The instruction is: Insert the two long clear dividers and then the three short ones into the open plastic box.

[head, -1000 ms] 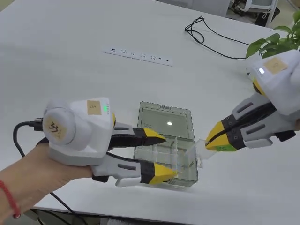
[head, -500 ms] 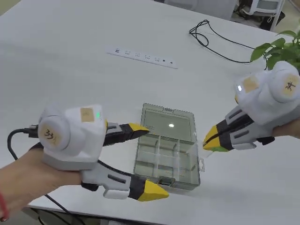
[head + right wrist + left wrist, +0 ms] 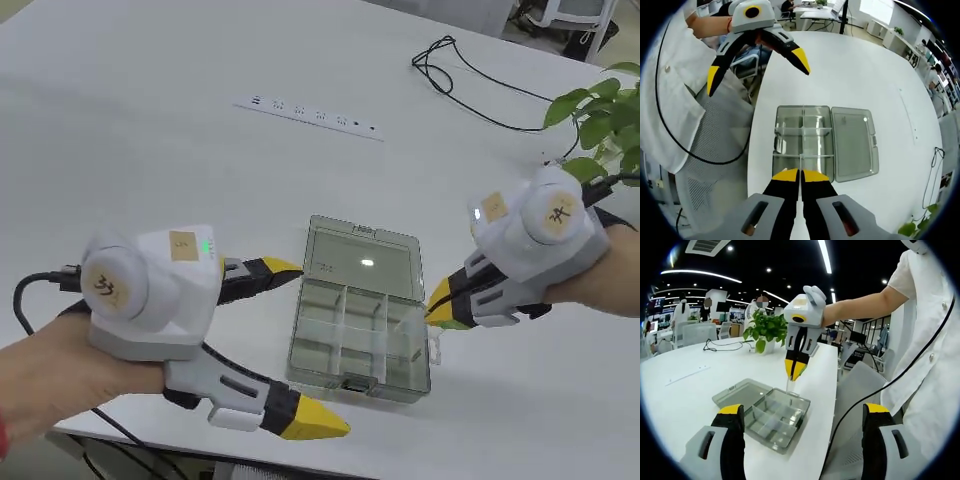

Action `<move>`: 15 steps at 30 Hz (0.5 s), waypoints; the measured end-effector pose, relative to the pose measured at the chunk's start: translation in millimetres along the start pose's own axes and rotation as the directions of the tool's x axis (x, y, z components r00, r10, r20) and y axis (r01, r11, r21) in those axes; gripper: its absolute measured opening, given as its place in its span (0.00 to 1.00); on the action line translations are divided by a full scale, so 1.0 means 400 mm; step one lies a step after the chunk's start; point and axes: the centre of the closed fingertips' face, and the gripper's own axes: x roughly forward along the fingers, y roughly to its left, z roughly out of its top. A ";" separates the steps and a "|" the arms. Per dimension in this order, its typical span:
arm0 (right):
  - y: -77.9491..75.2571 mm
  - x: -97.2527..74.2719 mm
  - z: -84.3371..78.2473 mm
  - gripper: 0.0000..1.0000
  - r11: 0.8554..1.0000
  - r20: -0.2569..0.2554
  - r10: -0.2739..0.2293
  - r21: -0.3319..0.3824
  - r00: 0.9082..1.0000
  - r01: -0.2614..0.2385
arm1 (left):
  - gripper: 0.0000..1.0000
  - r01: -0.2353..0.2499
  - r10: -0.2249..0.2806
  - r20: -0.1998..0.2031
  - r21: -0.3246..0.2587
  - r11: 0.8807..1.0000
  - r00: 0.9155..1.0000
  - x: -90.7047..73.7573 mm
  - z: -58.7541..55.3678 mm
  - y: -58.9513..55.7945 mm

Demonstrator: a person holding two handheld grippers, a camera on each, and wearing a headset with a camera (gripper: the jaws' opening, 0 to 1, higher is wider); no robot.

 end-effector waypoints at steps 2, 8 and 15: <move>0.001 0.006 -0.004 0.03 1.000 -0.006 0.000 -0.001 1.000 0.000 | 1.00 -0.003 0.003 -0.004 0.001 1.000 1.000 -0.001 -0.003 0.000; -0.005 0.018 -0.008 0.03 1.000 -0.011 0.001 0.007 1.000 -0.001 | 1.00 -0.008 0.008 -0.005 -0.008 1.000 1.000 -0.004 -0.009 0.003; -0.008 0.026 -0.011 0.03 1.000 -0.019 0.004 0.009 1.000 -0.004 | 1.00 -0.017 0.017 0.002 -0.014 1.000 1.000 -0.008 -0.007 0.008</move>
